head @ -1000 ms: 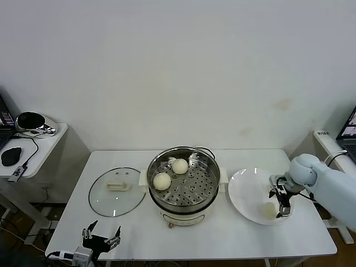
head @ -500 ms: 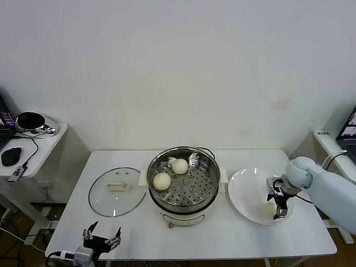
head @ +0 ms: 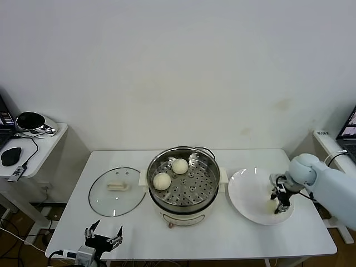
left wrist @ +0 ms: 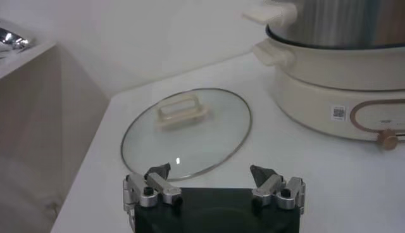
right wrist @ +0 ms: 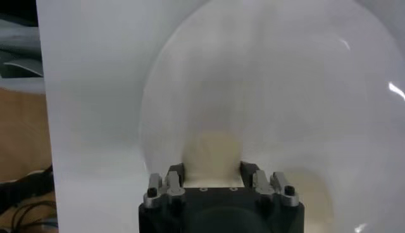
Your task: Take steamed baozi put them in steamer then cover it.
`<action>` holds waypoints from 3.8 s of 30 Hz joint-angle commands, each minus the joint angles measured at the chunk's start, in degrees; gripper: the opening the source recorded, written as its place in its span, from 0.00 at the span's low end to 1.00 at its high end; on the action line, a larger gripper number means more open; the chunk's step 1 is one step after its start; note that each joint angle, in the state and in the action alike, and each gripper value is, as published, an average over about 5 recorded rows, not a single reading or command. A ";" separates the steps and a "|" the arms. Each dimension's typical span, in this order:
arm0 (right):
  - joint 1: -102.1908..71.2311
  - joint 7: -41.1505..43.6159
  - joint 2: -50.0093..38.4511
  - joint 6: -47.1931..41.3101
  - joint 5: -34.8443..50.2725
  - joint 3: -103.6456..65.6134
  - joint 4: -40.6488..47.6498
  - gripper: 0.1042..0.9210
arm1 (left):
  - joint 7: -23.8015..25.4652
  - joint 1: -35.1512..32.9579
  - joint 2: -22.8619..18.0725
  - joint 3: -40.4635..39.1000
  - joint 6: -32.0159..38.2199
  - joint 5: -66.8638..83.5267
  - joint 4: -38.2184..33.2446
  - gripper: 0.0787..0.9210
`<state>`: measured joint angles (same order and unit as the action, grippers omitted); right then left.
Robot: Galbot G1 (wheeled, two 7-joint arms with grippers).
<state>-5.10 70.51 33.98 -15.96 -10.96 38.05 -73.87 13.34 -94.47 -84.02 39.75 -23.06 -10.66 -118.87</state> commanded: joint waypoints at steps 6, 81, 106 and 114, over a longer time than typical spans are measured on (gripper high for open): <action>34.10 3.11 7.81 0.30 11.99 17.43 -1.12 0.55 | -1.42 -0.01 -0.31 1.19 0.23 -0.15 -1.79 0.88; 27.07 4.24 36.00 51.89 -1.68 27.98 -9.81 0.56 | -3.92 -2.59 -3.96 2.10 1.40 -0.91 -6.80 0.88; 39.84 -0.67 7.55 15.94 20.52 29.13 -13.81 0.88 | -2.74 -2.41 -1.73 1.32 0.76 0.43 -6.99 0.88; 31.13 0.13 -3.35 -2.69 18.41 21.98 -8.24 0.88 | -2.10 -2.95 -0.44 0.08 0.26 1.08 -8.29 0.88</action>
<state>30.29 71.47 44.69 2.87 4.18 63.83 -84.99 10.99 -97.00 -85.26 40.55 -22.60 -10.11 -126.47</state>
